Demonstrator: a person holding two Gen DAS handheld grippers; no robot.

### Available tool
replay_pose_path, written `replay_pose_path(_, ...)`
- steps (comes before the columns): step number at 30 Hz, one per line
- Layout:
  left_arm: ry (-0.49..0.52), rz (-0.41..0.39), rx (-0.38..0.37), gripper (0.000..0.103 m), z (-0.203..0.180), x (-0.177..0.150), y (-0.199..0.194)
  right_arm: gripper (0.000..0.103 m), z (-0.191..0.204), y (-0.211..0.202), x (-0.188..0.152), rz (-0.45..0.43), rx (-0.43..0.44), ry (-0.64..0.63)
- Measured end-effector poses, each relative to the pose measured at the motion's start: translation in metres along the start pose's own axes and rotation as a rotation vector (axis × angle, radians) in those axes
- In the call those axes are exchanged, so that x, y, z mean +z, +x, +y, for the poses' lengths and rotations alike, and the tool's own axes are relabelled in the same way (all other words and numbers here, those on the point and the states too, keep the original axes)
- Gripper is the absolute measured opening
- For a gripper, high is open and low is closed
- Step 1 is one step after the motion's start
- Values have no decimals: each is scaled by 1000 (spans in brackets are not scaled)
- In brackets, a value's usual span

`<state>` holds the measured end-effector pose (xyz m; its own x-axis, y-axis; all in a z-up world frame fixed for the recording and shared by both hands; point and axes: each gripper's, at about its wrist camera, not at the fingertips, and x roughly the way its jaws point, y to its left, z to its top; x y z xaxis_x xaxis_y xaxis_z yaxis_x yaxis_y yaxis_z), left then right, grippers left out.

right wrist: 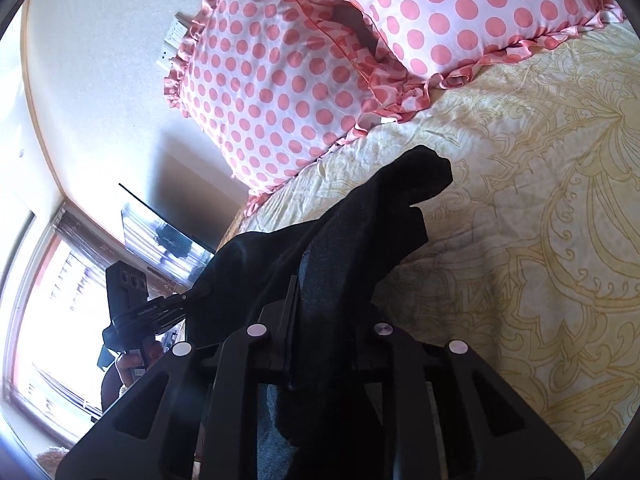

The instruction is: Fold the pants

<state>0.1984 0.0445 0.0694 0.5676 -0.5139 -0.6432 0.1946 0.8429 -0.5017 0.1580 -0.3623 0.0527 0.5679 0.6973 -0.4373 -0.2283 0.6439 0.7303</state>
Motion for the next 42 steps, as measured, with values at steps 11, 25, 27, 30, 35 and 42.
replay_pose_path(11, 33, -118, 85, 6, -7, 72, 33, 18, -1, 44, 81, -68, -9, 6)
replay_pose_path(25, -57, -119, 331, 57, 41, 73, 58, 54, -25, 59, 82, -57, -478, -67)
replay_pose_path(27, -27, -155, 296, 57, 27, 65, 36, 54, -9, 36, 76, -144, -510, -126)
replay_pose_path(30, 31, -118, 125, 61, -5, 39, 18, 54, 18, 21, 62, -160, -392, -197)
replay_pose_path(35, 121, -5, 17, 63, -48, -4, 34, 54, 36, 41, 34, -17, -240, -191)
replay_pose_path(42, 79, 74, 92, 64, -32, -24, 68, 55, 7, 65, 18, 72, -283, -75)
